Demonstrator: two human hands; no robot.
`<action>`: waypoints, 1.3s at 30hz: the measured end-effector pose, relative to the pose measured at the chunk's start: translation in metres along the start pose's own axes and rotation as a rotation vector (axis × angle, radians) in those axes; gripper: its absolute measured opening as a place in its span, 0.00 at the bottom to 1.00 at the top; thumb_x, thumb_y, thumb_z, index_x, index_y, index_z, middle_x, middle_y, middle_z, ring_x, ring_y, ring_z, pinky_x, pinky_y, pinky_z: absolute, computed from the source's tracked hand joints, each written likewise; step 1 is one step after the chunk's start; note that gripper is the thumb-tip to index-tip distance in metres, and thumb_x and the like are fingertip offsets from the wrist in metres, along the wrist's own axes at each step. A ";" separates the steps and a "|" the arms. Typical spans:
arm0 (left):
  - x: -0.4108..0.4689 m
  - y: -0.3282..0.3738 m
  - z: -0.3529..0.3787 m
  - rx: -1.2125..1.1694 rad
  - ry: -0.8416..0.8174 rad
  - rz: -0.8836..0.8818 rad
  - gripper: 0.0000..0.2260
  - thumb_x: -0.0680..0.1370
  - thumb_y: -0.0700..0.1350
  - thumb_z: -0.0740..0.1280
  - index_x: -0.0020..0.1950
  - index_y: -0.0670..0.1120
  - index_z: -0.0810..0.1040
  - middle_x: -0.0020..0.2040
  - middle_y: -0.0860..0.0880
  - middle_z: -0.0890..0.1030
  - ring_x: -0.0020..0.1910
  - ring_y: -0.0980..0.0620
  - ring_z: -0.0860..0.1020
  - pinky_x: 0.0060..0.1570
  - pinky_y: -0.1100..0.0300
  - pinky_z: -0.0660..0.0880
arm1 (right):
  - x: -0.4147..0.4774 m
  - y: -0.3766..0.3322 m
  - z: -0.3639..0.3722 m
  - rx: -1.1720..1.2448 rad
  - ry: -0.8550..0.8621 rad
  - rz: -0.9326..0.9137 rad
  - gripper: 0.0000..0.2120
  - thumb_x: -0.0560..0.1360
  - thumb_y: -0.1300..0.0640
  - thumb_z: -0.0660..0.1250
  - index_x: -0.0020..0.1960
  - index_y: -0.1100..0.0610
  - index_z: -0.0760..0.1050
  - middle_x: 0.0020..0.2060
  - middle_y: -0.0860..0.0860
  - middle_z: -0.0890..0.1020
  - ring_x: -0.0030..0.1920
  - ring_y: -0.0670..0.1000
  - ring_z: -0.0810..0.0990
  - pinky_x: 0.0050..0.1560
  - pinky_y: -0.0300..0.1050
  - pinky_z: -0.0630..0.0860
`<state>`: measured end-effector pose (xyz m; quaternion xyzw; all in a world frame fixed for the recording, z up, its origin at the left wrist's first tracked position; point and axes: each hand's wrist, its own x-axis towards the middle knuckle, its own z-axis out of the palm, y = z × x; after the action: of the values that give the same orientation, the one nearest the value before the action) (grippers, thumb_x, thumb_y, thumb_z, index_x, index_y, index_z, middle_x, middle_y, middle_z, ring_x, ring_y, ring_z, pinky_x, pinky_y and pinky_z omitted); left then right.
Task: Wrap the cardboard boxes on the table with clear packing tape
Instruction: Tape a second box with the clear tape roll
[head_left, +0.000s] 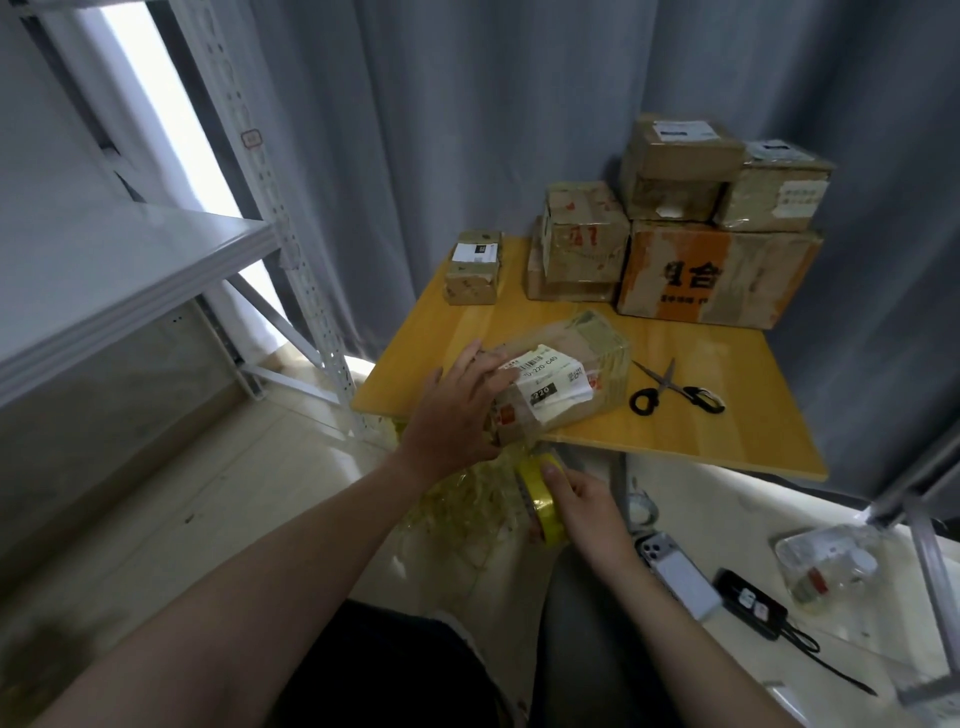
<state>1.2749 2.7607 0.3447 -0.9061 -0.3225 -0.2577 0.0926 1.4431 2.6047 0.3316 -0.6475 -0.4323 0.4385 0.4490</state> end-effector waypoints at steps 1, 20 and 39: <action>0.001 -0.003 -0.002 -0.038 -0.018 -0.003 0.49 0.62 0.63 0.81 0.76 0.50 0.62 0.77 0.46 0.68 0.80 0.40 0.63 0.59 0.37 0.75 | -0.002 -0.002 -0.002 0.006 0.003 -0.009 0.19 0.86 0.50 0.60 0.43 0.61 0.79 0.27 0.51 0.83 0.27 0.47 0.82 0.31 0.35 0.75; 0.009 -0.023 -0.032 -0.799 -0.186 -0.574 0.61 0.57 0.70 0.81 0.82 0.58 0.52 0.68 0.50 0.77 0.64 0.53 0.79 0.61 0.50 0.81 | 0.024 -0.087 -0.016 -0.066 0.060 -0.093 0.15 0.82 0.43 0.66 0.50 0.54 0.82 0.36 0.57 0.86 0.35 0.54 0.85 0.31 0.44 0.78; 0.013 -0.024 -0.038 -0.125 -0.263 0.199 0.23 0.86 0.53 0.51 0.82 0.57 0.61 0.82 0.57 0.63 0.82 0.38 0.58 0.77 0.33 0.53 | 0.022 -0.075 -0.008 0.153 0.071 -0.185 0.12 0.82 0.52 0.68 0.47 0.60 0.81 0.28 0.51 0.82 0.25 0.47 0.79 0.25 0.38 0.76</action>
<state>1.2530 2.7734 0.3839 -0.9634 -0.2239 -0.1461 0.0180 1.4437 2.6412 0.4014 -0.5840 -0.4392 0.4035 0.5507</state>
